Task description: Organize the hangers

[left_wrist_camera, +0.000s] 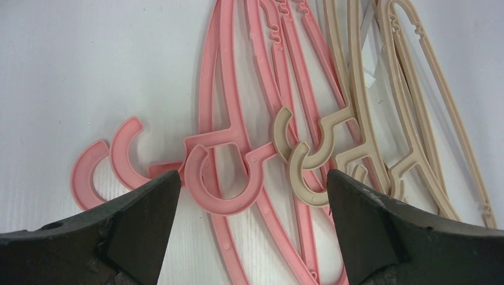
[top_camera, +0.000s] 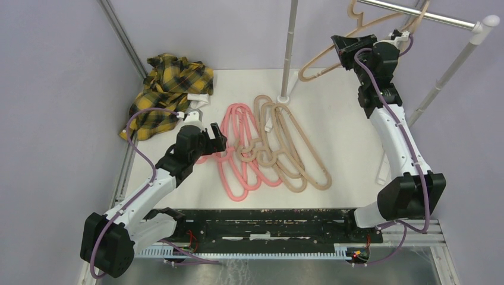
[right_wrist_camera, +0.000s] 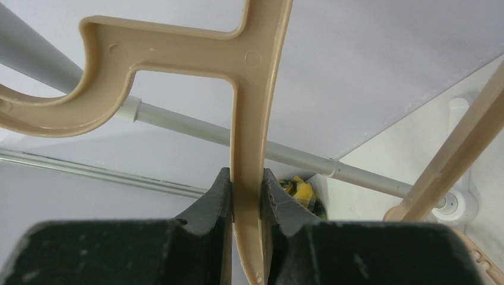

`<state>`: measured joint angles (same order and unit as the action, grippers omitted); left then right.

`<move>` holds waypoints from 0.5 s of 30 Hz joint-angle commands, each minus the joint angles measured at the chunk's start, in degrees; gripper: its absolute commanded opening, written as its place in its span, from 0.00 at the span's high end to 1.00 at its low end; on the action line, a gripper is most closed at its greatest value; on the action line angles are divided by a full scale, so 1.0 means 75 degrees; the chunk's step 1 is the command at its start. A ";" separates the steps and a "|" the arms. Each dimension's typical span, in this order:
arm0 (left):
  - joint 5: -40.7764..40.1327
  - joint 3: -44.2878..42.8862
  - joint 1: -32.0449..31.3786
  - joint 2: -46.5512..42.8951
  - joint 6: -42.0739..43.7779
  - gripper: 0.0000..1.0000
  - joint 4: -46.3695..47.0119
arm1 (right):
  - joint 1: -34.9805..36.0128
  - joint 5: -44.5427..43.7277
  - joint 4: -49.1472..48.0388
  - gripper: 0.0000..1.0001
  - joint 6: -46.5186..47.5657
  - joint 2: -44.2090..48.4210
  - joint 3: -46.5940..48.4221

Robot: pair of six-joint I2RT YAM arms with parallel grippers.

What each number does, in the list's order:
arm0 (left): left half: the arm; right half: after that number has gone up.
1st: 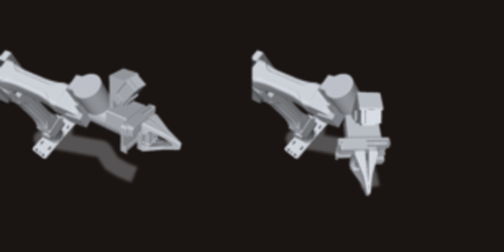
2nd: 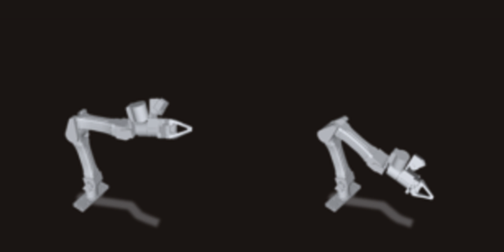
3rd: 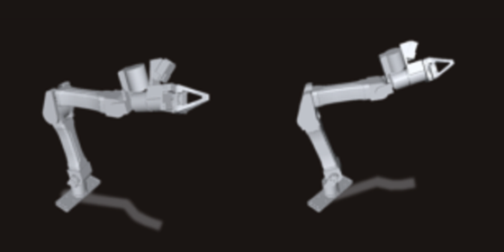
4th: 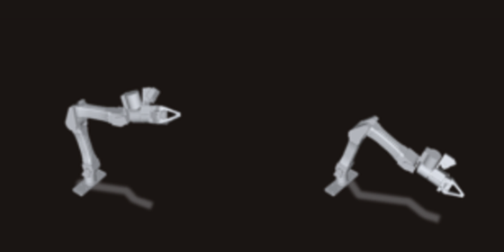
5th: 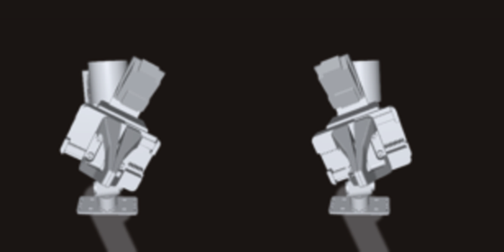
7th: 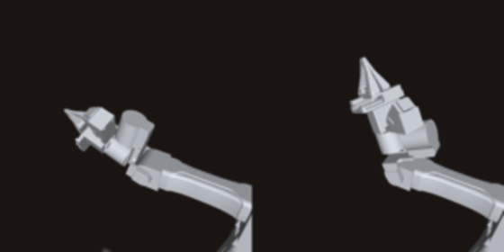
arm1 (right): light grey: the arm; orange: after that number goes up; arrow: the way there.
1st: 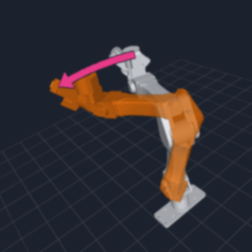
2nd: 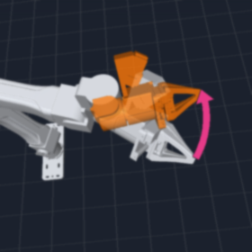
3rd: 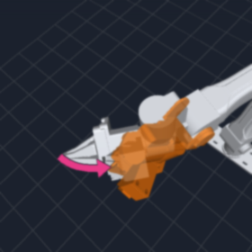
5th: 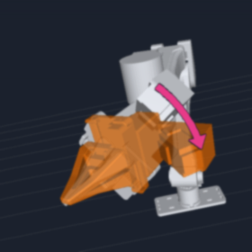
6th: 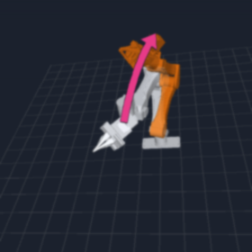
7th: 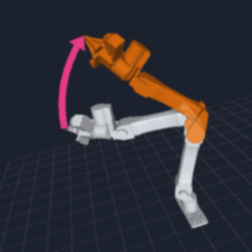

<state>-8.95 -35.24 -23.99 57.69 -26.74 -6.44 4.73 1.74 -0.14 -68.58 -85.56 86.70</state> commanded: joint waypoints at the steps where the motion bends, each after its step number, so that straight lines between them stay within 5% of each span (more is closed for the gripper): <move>1: -0.0121 -0.0029 -0.0001 -0.0010 -0.0108 0.01 0.0184 | -0.0522 0.0174 -0.0412 0.94 -0.0569 0.0676 -0.0597; 11: -0.0051 -0.0001 -0.0001 0.0159 -0.0138 0.01 0.0269 | -0.1329 0.0466 -0.0294 0.93 -0.0747 0.1513 -0.1426; 15: -0.0048 0.0023 -0.0003 0.0177 -0.0143 0.01 0.0305 | -0.1393 0.0713 0.0018 0.74 -0.0610 0.1607 -0.1406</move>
<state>-8.93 -35.22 -23.99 58.94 -26.74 -6.35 -5.06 5.32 -2.39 -73.17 -75.07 76.18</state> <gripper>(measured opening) 0.992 0.228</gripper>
